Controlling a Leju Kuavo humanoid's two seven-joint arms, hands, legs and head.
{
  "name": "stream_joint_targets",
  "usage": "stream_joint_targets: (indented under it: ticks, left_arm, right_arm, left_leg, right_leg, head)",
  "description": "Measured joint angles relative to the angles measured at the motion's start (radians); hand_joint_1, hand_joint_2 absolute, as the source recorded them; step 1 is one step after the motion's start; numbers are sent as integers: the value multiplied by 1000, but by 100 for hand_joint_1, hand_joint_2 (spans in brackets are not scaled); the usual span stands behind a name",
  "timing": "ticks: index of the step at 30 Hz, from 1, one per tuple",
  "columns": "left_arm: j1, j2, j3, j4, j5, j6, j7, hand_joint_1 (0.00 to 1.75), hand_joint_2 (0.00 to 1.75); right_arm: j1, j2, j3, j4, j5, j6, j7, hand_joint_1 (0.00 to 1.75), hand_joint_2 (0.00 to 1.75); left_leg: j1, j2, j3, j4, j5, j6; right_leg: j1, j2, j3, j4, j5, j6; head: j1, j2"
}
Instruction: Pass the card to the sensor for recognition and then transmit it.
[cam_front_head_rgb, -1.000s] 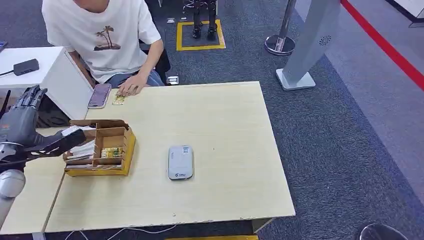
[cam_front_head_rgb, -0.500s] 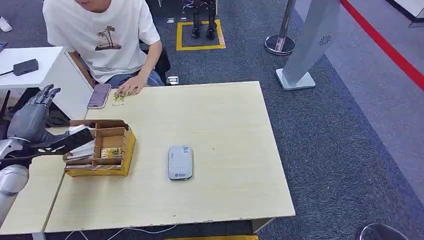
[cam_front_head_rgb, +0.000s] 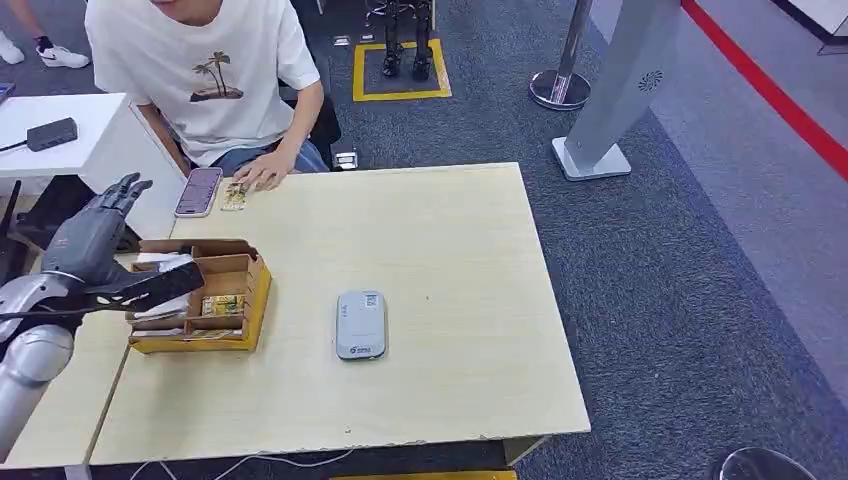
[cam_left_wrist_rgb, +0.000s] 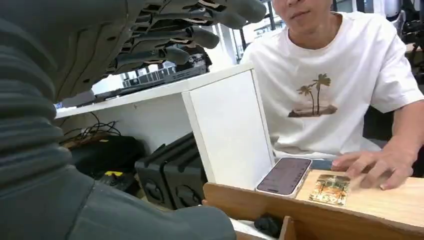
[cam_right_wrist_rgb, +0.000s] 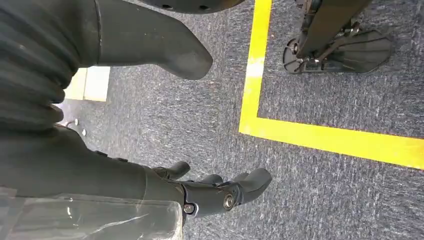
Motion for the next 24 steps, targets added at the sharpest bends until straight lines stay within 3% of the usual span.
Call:
stream_joint_targets:
  ticks: [15, 18, 24]
  left_arm:
    - [-76, 81, -66, 0, 141, -130, 21, 0, 175]
    - [-79, 129, -80, -30, 207, -173, 21, 0, 175]
    - [-95, 266, -102, -110, 403, -284, 34, 0, 175]
  right_arm:
    - [1, -1, -16, 0, 18, -1, 10, 0, 175]
    - [2, -3, -21, 0, 19, -1, 10, 0, 175]
    - [3, -8, -31, 0, 35, 0, 14, 0, 175]
  left_leg:
    - [0, 0, 0, 0, 0, 0]
    - [0, 1, 0, 0, 0, 0]
    - [0, 2, 0, 0, 0, 0]
  right_leg:
    - [0, 1, 0, 0, 0, 0]
    - [0, 2, 0, 0, 0, 0]
    - [0, 2, -1, 0, 0, 0]
  head:
    - [0, 0]
    - [0, 0]
    - [0, 0]
